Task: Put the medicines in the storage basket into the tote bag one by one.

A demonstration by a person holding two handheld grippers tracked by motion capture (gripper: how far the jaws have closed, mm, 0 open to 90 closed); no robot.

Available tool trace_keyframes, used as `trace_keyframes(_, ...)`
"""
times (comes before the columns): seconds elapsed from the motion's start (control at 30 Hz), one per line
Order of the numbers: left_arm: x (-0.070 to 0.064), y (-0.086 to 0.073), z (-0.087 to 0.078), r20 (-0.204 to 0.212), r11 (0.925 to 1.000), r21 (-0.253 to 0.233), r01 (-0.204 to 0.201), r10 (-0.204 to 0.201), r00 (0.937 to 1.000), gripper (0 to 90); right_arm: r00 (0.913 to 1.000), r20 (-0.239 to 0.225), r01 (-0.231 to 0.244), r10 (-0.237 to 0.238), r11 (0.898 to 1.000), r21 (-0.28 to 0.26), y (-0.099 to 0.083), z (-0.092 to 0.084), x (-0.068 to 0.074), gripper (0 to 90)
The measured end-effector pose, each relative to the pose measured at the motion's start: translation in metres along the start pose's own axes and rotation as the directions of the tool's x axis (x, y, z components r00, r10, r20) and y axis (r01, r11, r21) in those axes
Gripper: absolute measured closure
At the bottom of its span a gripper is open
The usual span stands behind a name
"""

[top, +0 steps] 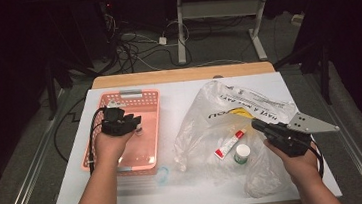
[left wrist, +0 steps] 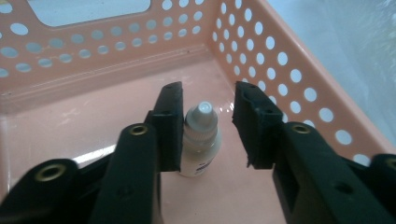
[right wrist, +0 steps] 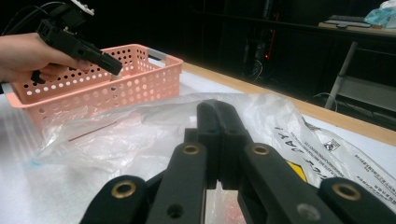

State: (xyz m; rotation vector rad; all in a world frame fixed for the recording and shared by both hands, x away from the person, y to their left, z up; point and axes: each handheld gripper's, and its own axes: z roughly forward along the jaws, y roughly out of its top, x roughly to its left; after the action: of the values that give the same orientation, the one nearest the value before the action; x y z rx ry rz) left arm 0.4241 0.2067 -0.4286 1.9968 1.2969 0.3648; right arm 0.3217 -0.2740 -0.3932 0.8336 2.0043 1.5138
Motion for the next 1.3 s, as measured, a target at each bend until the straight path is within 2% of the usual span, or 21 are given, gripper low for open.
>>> trace_keyframes(0.1, -0.001, 0.000, 0.000, -0.010, 1.0000, 0.002, -0.008, 0.009, 0.9999, 70.6, 1.0000, 0.000, 0.001, -0.001, 1.000, 0.004, 0.000, 0.000, 0.000, 90.0)
trace_keyframes(0.43, -0.005, -0.002, 0.003, -0.044, 0.9989, -0.010, -0.045, 0.045, 0.9980, 72.6, 0.9999, -0.003, 0.010, -0.010, 1.000, 0.005, 0.000, 0.001, 0.002, 90.0)
trace_keyframes(0.7, -0.004, -0.001, 0.002, -0.049, 0.9993, -0.011, -0.035, 0.035, 0.9982, 72.9, 1.0000, -0.002, 0.003, -0.003, 1.000, 0.004, 0.001, 0.000, 0.002, 90.0)
trace_keyframes(0.77, -0.003, 0.000, 0.000, -0.047, 0.9993, -0.028, -0.022, 0.021, 0.9987, 72.9, 1.0000, -0.001, 0.005, -0.005, 1.000, 0.001, 0.001, 0.000, 0.001, 90.0)
trace_keyframes(0.93, -0.004, 0.003, -0.011, -0.054, 0.9976, -0.065, -0.023, 0.020, 0.9984, 73.0, 1.0000, -0.002, 0.008, -0.008, 1.000, -0.003, 0.002, -0.001, 0.001, 90.0)
trace_keyframes(1.07, -0.008, 0.003, -0.022, -0.037, 0.9950, -0.095, -0.030, 0.027, 0.9990, 73.0, 1.0000, -0.001, 0.004, -0.004, 1.000, 0.000, 0.001, 0.000, 0.001, 90.0)
trace_keyframes(1.17, -0.014, 0.002, -0.032, -0.030, 0.9926, -0.113, -0.044, 0.041, 0.9987, 73.0, 1.0000, -0.005, 0.008, -0.008, 1.000, 0.001, 0.000, 0.001, 0.001, 90.0)
trace_keyframes(1.23, -0.019, 0.000, -0.039, -0.011, 0.9900, -0.135, -0.042, 0.041, 0.9991, 73.1, 1.0000, -0.003, 0.006, -0.006, 1.000, 0.004, 0.000, 0.001, 0.001, 90.0)
trace_keyframes(1.3, -0.026, -0.001, -0.047, -0.005, 0.9858, -0.156, -0.062, 0.062, 0.9981, 73.1, 1.0000, -0.002, 0.002, -0.002, 1.000, 0.003, 0.001, 0.000, 0.001, 90.0)
